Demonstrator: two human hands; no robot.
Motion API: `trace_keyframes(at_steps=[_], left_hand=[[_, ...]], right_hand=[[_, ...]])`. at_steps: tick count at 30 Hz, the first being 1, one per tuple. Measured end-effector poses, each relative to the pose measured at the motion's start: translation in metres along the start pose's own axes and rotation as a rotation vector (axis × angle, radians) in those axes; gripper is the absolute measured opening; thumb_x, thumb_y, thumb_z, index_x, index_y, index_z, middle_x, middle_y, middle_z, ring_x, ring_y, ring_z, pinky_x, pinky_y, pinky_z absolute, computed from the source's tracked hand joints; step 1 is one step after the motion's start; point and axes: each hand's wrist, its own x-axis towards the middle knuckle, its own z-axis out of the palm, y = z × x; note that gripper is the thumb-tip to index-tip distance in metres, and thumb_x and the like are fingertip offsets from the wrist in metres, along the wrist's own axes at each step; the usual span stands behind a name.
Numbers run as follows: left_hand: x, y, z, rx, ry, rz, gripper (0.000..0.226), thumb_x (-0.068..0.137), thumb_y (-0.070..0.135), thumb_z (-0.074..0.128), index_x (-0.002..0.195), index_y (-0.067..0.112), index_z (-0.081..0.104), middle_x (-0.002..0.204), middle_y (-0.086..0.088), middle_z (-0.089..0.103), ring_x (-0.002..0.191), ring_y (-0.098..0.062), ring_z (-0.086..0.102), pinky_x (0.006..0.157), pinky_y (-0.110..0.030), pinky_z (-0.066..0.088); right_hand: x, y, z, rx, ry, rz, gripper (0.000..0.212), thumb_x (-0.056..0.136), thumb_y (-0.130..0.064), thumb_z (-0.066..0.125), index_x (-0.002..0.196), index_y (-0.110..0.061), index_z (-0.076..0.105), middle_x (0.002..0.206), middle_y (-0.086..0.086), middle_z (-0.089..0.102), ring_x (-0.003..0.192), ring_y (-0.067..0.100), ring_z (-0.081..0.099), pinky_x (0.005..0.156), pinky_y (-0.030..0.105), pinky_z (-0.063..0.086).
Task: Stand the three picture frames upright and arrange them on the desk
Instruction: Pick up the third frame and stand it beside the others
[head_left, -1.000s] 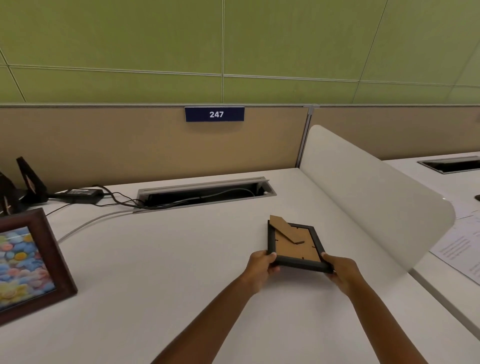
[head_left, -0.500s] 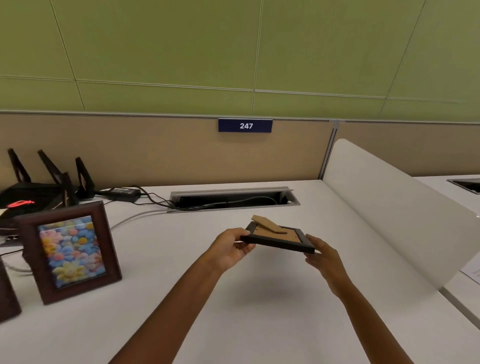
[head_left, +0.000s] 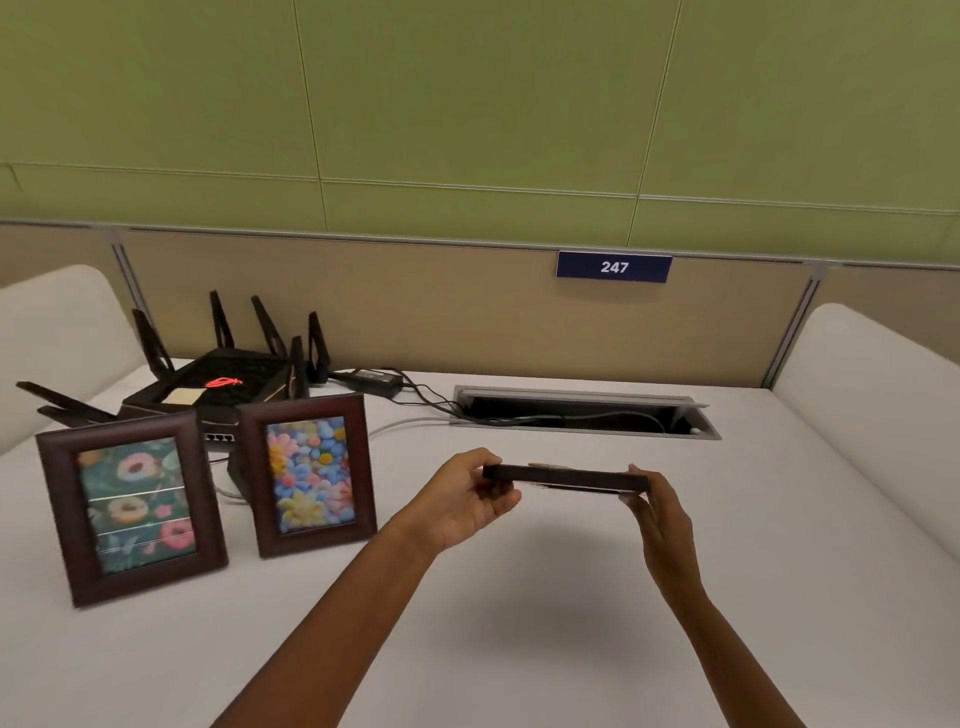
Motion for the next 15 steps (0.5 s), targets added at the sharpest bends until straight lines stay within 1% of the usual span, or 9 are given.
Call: trace_keyframes(at_steps=[2,3,5,7,9,11,13,15], left_hand=[[0.000,0.005,-0.013,0.083,0.021,0.029,0.025,0.090,0.019,0.043,0.084,-0.001,0.055,0.075,-0.014,0.053,0.066,-0.021,0.055,0.048,-0.024,0.057],[0.001,0.006,-0.019,0.181,0.051,0.054,0.029,0.092,0.024,0.040,0.085,0.000,0.056,0.076,-0.014,0.056,0.067,-0.022,0.057,0.051,-0.026,0.057],[0.005,0.006,-0.031,0.410,0.147,0.137,0.041,0.095,0.035,0.032,0.084,0.005,0.058,0.081,-0.013,0.060,0.074,-0.021,0.059,0.065,-0.027,0.054],[0.011,0.006,-0.042,0.553,0.244,0.221,0.053,0.094,0.048,0.024,0.083,0.009,0.058,0.091,-0.011,0.058,0.088,-0.022,0.056,0.081,-0.031,0.048],[0.017,0.004,-0.053,0.528,0.271,0.235,0.065,0.089,0.057,0.015,0.086,0.010,0.060,0.098,-0.010,0.057,0.099,-0.024,0.052,0.092,-0.037,0.042],[0.022,0.002,-0.064,0.444,0.261,0.203,0.074,0.086,0.062,0.009,0.081,0.012,0.062,0.100,-0.011,0.058,0.101,-0.025,0.051,0.098,-0.040,0.039],[0.028,-0.002,-0.074,0.416,0.241,0.185,0.077,0.083,0.065,0.005,0.078,0.016,0.064,0.097,-0.009,0.062,0.102,-0.024,0.052,0.101,-0.041,0.036],[0.034,-0.004,-0.078,0.397,0.218,0.185,0.075,0.083,0.064,0.003,0.080,0.020,0.064,0.101,-0.007,0.062,0.105,-0.025,0.052,0.105,-0.043,0.033]], right_hand=[[0.002,-0.006,0.012,0.005,-0.008,-0.041,0.018,0.089,0.001,0.047,0.097,-0.014,0.051,0.094,0.006,0.058,0.087,0.020,0.056,0.075,0.004,0.044],[0.003,-0.009,0.018,0.010,-0.017,-0.057,0.018,0.089,0.003,0.046,0.097,-0.013,0.051,0.093,0.006,0.058,0.083,0.018,0.057,0.070,0.001,0.045],[0.006,-0.013,0.029,0.053,-0.057,-0.053,0.018,0.090,0.003,0.043,0.098,-0.011,0.050,0.094,0.006,0.059,0.083,0.012,0.058,0.066,0.000,0.047],[0.008,-0.017,0.040,0.128,-0.102,-0.003,0.016,0.091,0.002,0.042,0.099,-0.009,0.049,0.094,0.003,0.060,0.087,0.007,0.058,0.063,0.003,0.051],[0.011,-0.020,0.050,0.217,-0.130,0.062,0.014,0.091,-0.001,0.042,0.099,-0.009,0.049,0.092,-0.002,0.061,0.087,0.008,0.059,0.062,0.006,0.052],[0.015,-0.022,0.058,0.286,-0.158,0.119,0.013,0.092,-0.004,0.041,0.100,-0.009,0.050,0.093,-0.002,0.061,0.088,0.010,0.060,0.062,0.007,0.053],[0.018,-0.023,0.065,0.332,-0.194,0.173,0.014,0.093,-0.007,0.041,0.102,-0.010,0.050,0.096,-0.001,0.061,0.091,0.010,0.060,0.063,0.009,0.055],[0.020,-0.023,0.072,0.357,-0.230,0.213,0.015,0.093,-0.009,0.041,0.104,-0.011,0.051,0.097,-0.001,0.061,0.091,0.010,0.060,0.063,0.010,0.055]])
